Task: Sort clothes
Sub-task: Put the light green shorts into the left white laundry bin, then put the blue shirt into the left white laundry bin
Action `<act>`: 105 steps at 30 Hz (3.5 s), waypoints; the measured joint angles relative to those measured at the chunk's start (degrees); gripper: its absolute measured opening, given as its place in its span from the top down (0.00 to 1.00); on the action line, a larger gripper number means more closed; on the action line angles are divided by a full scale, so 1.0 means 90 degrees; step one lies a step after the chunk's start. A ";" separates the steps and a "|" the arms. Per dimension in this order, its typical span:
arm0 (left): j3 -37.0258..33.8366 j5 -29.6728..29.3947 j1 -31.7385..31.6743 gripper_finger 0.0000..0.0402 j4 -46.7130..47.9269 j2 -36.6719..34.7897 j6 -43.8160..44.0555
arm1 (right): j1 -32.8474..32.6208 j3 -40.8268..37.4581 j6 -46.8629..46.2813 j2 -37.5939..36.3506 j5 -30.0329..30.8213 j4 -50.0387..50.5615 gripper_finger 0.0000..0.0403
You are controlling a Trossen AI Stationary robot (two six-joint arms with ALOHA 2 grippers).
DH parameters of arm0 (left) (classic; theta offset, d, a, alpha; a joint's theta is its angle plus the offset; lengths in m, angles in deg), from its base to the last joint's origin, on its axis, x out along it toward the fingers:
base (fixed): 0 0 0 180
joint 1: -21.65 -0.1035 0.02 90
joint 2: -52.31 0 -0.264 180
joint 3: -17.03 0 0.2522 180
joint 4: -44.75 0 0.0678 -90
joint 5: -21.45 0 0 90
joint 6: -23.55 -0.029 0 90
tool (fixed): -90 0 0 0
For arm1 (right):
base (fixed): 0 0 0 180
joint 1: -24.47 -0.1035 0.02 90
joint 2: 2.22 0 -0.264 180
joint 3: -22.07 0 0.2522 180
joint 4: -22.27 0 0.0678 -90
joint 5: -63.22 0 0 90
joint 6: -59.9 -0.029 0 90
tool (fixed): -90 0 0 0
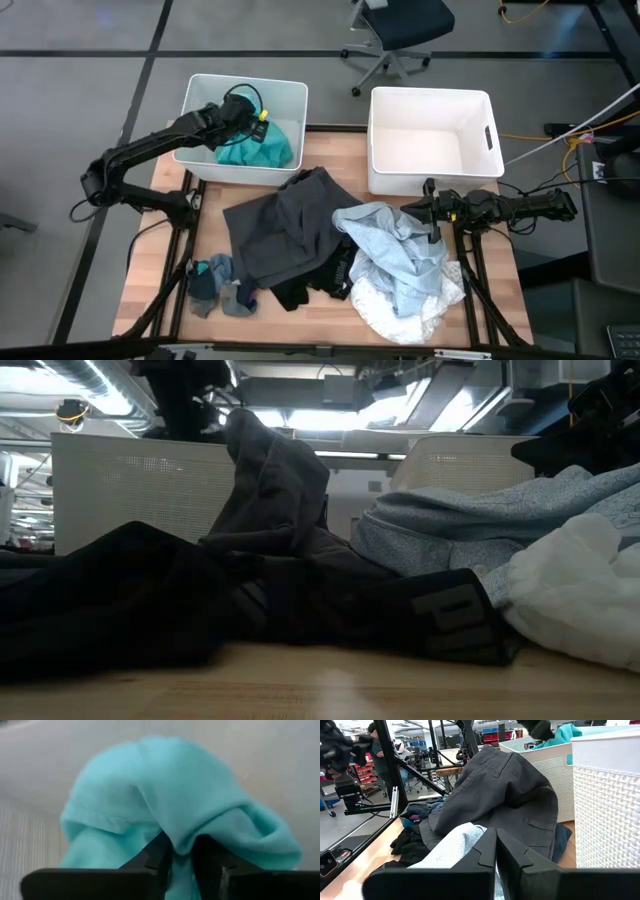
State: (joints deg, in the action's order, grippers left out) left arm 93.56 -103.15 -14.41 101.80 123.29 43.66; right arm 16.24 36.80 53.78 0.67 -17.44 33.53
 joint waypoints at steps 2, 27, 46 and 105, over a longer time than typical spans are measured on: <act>0.0000 0.0056 0.0000 0.78 0.0195 0.0089 0.0088 | 0.0000 0.0000 -0.0002 -0.0002 0.0000 0.0002 0.97; 0.0000 0.2142 0.0351 0.54 -0.1101 -0.1383 0.0050 | -0.0001 0.0000 -0.0004 -0.0002 0.0000 0.0002 0.97; 0.0002 0.3954 0.1902 0.54 -0.3285 -0.1116 -0.0015 | -0.0002 0.0000 -0.0003 -0.0002 0.0002 0.0005 0.97; 0.3325 0.1566 0.5350 0.54 -0.5251 0.6313 -0.3319 | 0.0000 0.0000 0.0008 -0.0002 0.0020 -0.0012 0.97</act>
State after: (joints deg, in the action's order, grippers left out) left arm 123.48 -89.05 33.75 54.54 180.10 13.78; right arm 16.24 36.80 53.86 0.66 -17.26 33.42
